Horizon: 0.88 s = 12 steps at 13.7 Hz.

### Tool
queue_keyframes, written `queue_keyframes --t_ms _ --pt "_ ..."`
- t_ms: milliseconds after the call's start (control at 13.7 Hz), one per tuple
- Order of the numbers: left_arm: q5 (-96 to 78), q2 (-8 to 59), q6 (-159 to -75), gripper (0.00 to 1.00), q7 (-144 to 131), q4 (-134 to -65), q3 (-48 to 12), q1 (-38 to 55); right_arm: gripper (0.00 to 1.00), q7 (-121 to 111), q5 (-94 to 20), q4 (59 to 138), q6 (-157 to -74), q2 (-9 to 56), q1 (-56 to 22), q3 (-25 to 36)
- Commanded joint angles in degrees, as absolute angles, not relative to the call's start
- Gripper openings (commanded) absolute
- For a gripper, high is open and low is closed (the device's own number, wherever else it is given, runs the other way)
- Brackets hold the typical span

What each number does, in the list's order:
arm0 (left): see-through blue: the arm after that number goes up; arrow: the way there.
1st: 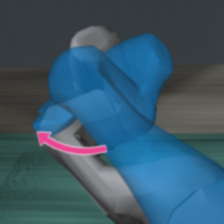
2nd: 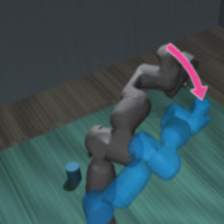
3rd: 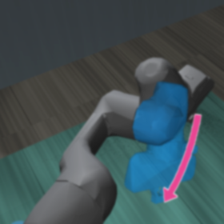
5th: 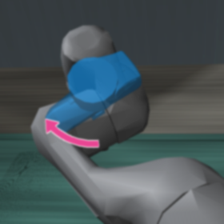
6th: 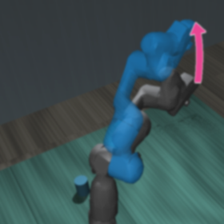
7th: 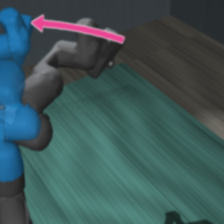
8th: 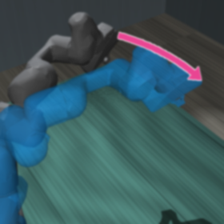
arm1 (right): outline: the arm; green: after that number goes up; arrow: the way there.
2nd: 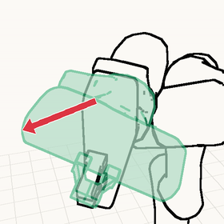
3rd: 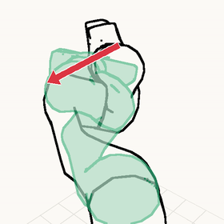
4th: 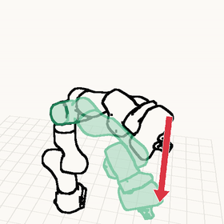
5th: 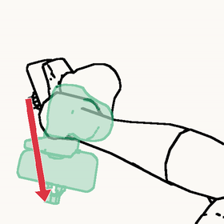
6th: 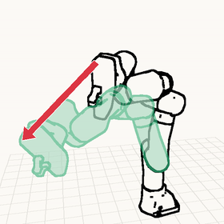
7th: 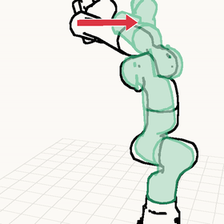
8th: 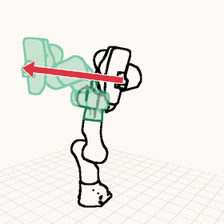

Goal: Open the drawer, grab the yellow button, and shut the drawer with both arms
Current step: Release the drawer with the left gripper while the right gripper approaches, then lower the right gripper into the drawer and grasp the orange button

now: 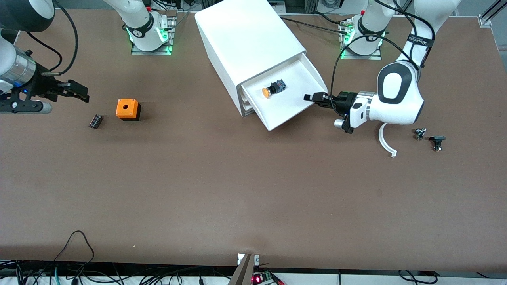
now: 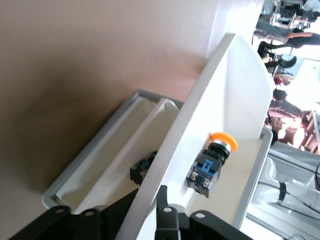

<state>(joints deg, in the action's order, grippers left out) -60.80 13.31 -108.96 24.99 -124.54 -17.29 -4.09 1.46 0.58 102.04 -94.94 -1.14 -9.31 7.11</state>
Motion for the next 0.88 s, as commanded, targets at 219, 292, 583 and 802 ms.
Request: queue_keyframes --t_ms 219,292,583,802 --pt "-57.33 10.47 -118.02 1.0 22.59 -122.44 -17.05 -5.26 1.0 0.79 -0.88 99.5 -95.36 3.33 -16.94 7.29" --pt "-50.95 9.76 -118.21 1.0 22.41 -120.17 -16.79 -5.53 1.0 0.97 -0.97 97.93 -95.45 5.25 -18.96 7.29" --pt "-29.91 5.54 -118.3 1.0 22.32 -111.55 -11.71 -6.41 1.0 1.06 -3.94 90.72 -95.54 10.71 -25.91 7.21" --pt "-20.52 0.28 -114.37 1.0 22.32 -110.49 -7.31 -7.21 1.0 -2.97 -12.63 81.95 -97.9 17.11 -28.12 2.75"
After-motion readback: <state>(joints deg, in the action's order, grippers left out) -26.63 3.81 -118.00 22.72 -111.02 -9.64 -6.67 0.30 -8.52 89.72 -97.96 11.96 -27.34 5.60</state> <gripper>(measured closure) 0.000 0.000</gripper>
